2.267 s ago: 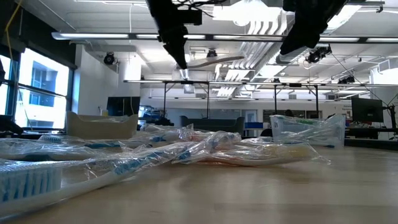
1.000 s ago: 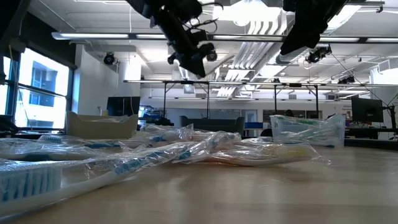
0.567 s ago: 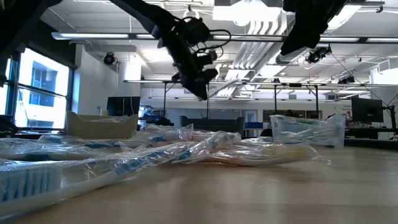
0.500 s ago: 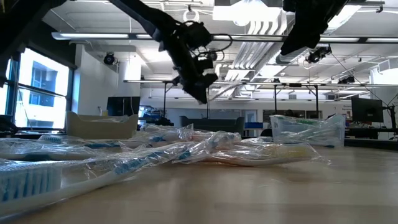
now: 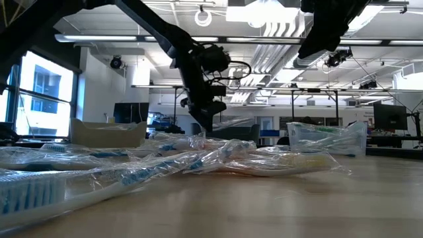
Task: Pick & Place Toothbrushes
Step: Put the orange toothbrush into the blue bin, then put the green toothbrush into the transparent bin
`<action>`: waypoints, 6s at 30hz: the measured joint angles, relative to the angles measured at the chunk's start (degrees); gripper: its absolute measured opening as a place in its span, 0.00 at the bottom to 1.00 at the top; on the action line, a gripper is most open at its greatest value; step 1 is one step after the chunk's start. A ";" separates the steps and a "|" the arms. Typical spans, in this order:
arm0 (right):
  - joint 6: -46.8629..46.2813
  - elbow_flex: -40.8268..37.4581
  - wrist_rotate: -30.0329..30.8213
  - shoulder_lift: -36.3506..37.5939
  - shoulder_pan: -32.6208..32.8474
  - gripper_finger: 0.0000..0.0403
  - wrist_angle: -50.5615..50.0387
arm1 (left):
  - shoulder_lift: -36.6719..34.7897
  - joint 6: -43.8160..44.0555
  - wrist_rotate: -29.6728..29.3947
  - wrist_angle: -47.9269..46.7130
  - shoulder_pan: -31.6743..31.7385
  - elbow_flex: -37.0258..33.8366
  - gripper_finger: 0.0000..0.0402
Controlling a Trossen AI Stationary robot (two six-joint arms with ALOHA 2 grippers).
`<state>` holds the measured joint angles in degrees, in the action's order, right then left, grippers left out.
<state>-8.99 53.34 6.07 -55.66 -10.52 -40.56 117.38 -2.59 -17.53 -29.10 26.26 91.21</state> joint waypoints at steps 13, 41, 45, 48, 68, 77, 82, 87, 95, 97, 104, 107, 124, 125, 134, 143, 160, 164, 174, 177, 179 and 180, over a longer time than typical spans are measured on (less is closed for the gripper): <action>-0.01 0.00 -0.02 0.00 0.00 0.23 0.05 | -0.02 -0.02 -0.09 0.63 0.00 0.03 0.16; -0.01 0.00 -0.11 0.00 0.01 0.23 0.02 | -4.35 6.91 3.18 0.30 -4.26 -0.03 0.14; -0.01 0.00 -0.14 0.00 -0.01 0.23 0.01 | -8.31 6.15 5.87 0.21 -6.43 -0.03 0.03; 0.10 0.00 -0.17 0.00 0.00 0.23 0.02 | -11.30 4.54 6.72 0.17 -8.39 0.03 0.01; 1.72 0.00 -0.16 -0.02 -0.01 0.23 0.00 | -24.94 2.89 12.34 1.65 -11.80 -6.52 0.00; 1.72 0.00 0.00 -0.02 0.01 0.23 0.03 | -34.92 7.33 9.91 14.43 -13.55 -21.38 0.00; 1.72 0.00 0.00 -0.02 -0.01 0.23 0.07 | -41.55 8.79 8.20 19.38 -14.01 -28.83 0.00; 1.72 0.00 -0.06 -0.04 0.01 0.23 0.57 | -48.71 10.80 6.38 20.70 -14.12 -34.88 0.00; 1.72 0.02 -0.17 -0.04 0.00 0.23 1.75 | -57.05 10.58 0.51 21.85 -17.87 -40.88 0.00; 1.72 0.02 -0.17 -0.04 0.01 0.23 2.06 | -58.46 10.58 -1.28 21.74 -19.26 -41.88 0.00; 1.42 0.02 -0.26 -0.04 -0.01 0.23 2.29 | -62.39 11.92 -6.69 21.57 -24.36 -45.23 0.00; 1.33 0.02 -0.50 -0.03 0.01 0.23 2.26 | -63.85 12.54 -9.13 21.65 -26.79 -46.56 0.00; 1.24 0.02 -3.62 -0.59 0.01 0.23 5.72 | -72.03 12.29 -13.61 15.72 -33.77 -48.71 0.00; 1.24 0.02 -4.62 -0.91 0.01 0.23 7.16 | -72.46 12.06 -13.56 15.27 -33.77 -48.71 0.00; -4.37 0.02 -6.29 -5.56 0.04 0.23 24.42 | -75.47 11.85 -11.90 13.50 -33.77 -48.70 0.00; -17.75 0.02 4.12 -8.52 1.68 0.23 29.19 | -76.13 9.82 -11.98 13.49 -33.77 -48.69 0.00; -31.09 0.71 23.54 -10.24 8.68 0.06 29.52 | -76.13 5.82 -14.74 13.53 -33.76 -48.69 0.00; -29.30 3.74 22.36 -12.84 8.59 0.01 29.20 | -76.13 5.81 -16.18 13.55 -33.75 -48.67 0.00; -41.17 10.48 23.61 -22.85 4.32 0.00 19.03 | -76.13 5.82 -16.55 13.55 -33.77 -48.64 0.00; -48.23 10.56 23.40 -25.60 2.70 0.00 13.06 | -76.13 5.84 -16.55 13.55 -33.77 -48.64 0.00; -51.10 10.56 22.43 -27.58 1.89 0.00 10.85 | -76.13 5.84 -16.56 13.55 -33.76 -48.64 0.00; -52.11 10.56 21.31 -28.53 1.56 0.00 10.08 | -76.13 5.84 -16.55 13.53 -33.76 -48.64 0.00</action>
<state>-61.09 63.90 27.37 -84.19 -8.96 -30.47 41.25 3.25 -34.09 -15.57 -7.50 42.57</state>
